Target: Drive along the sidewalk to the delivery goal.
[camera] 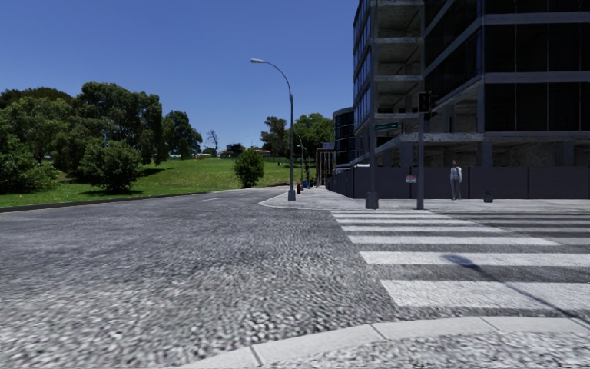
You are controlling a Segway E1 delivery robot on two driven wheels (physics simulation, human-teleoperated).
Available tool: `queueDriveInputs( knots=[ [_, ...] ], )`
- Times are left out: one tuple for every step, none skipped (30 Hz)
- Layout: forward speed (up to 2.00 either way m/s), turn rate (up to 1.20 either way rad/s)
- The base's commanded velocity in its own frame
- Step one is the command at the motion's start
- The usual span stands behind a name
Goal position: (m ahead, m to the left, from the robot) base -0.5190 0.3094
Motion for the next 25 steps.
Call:
queueDriveInputs(
  knots=[
    [0.00,0.00],
    [0.00,0.00],
    [0.00,0.00],
    [0.00,0.00],
    [0.00,0.00],
    [0.00,0.00],
    [0.00,0.00],
    [0.00,0.00],
    [0.00,0.00],
    [0.00,0.00],
    [0.00,0.00],
    [0.00,0.00],
    [0.00,0.00],
    [0.00,0.00],
    [0.00,0.00],
    [0.00,0.00],
    [0.00,0.00],
    [0.00,0.00],
    [0.00,0.00],
    [0.00,0.00],
    [0.00,0.00],
    [0.00,0.00],
    [0.00,0.00],
    [0.00,0.00],
    [0.00,0.00]
  ],
)
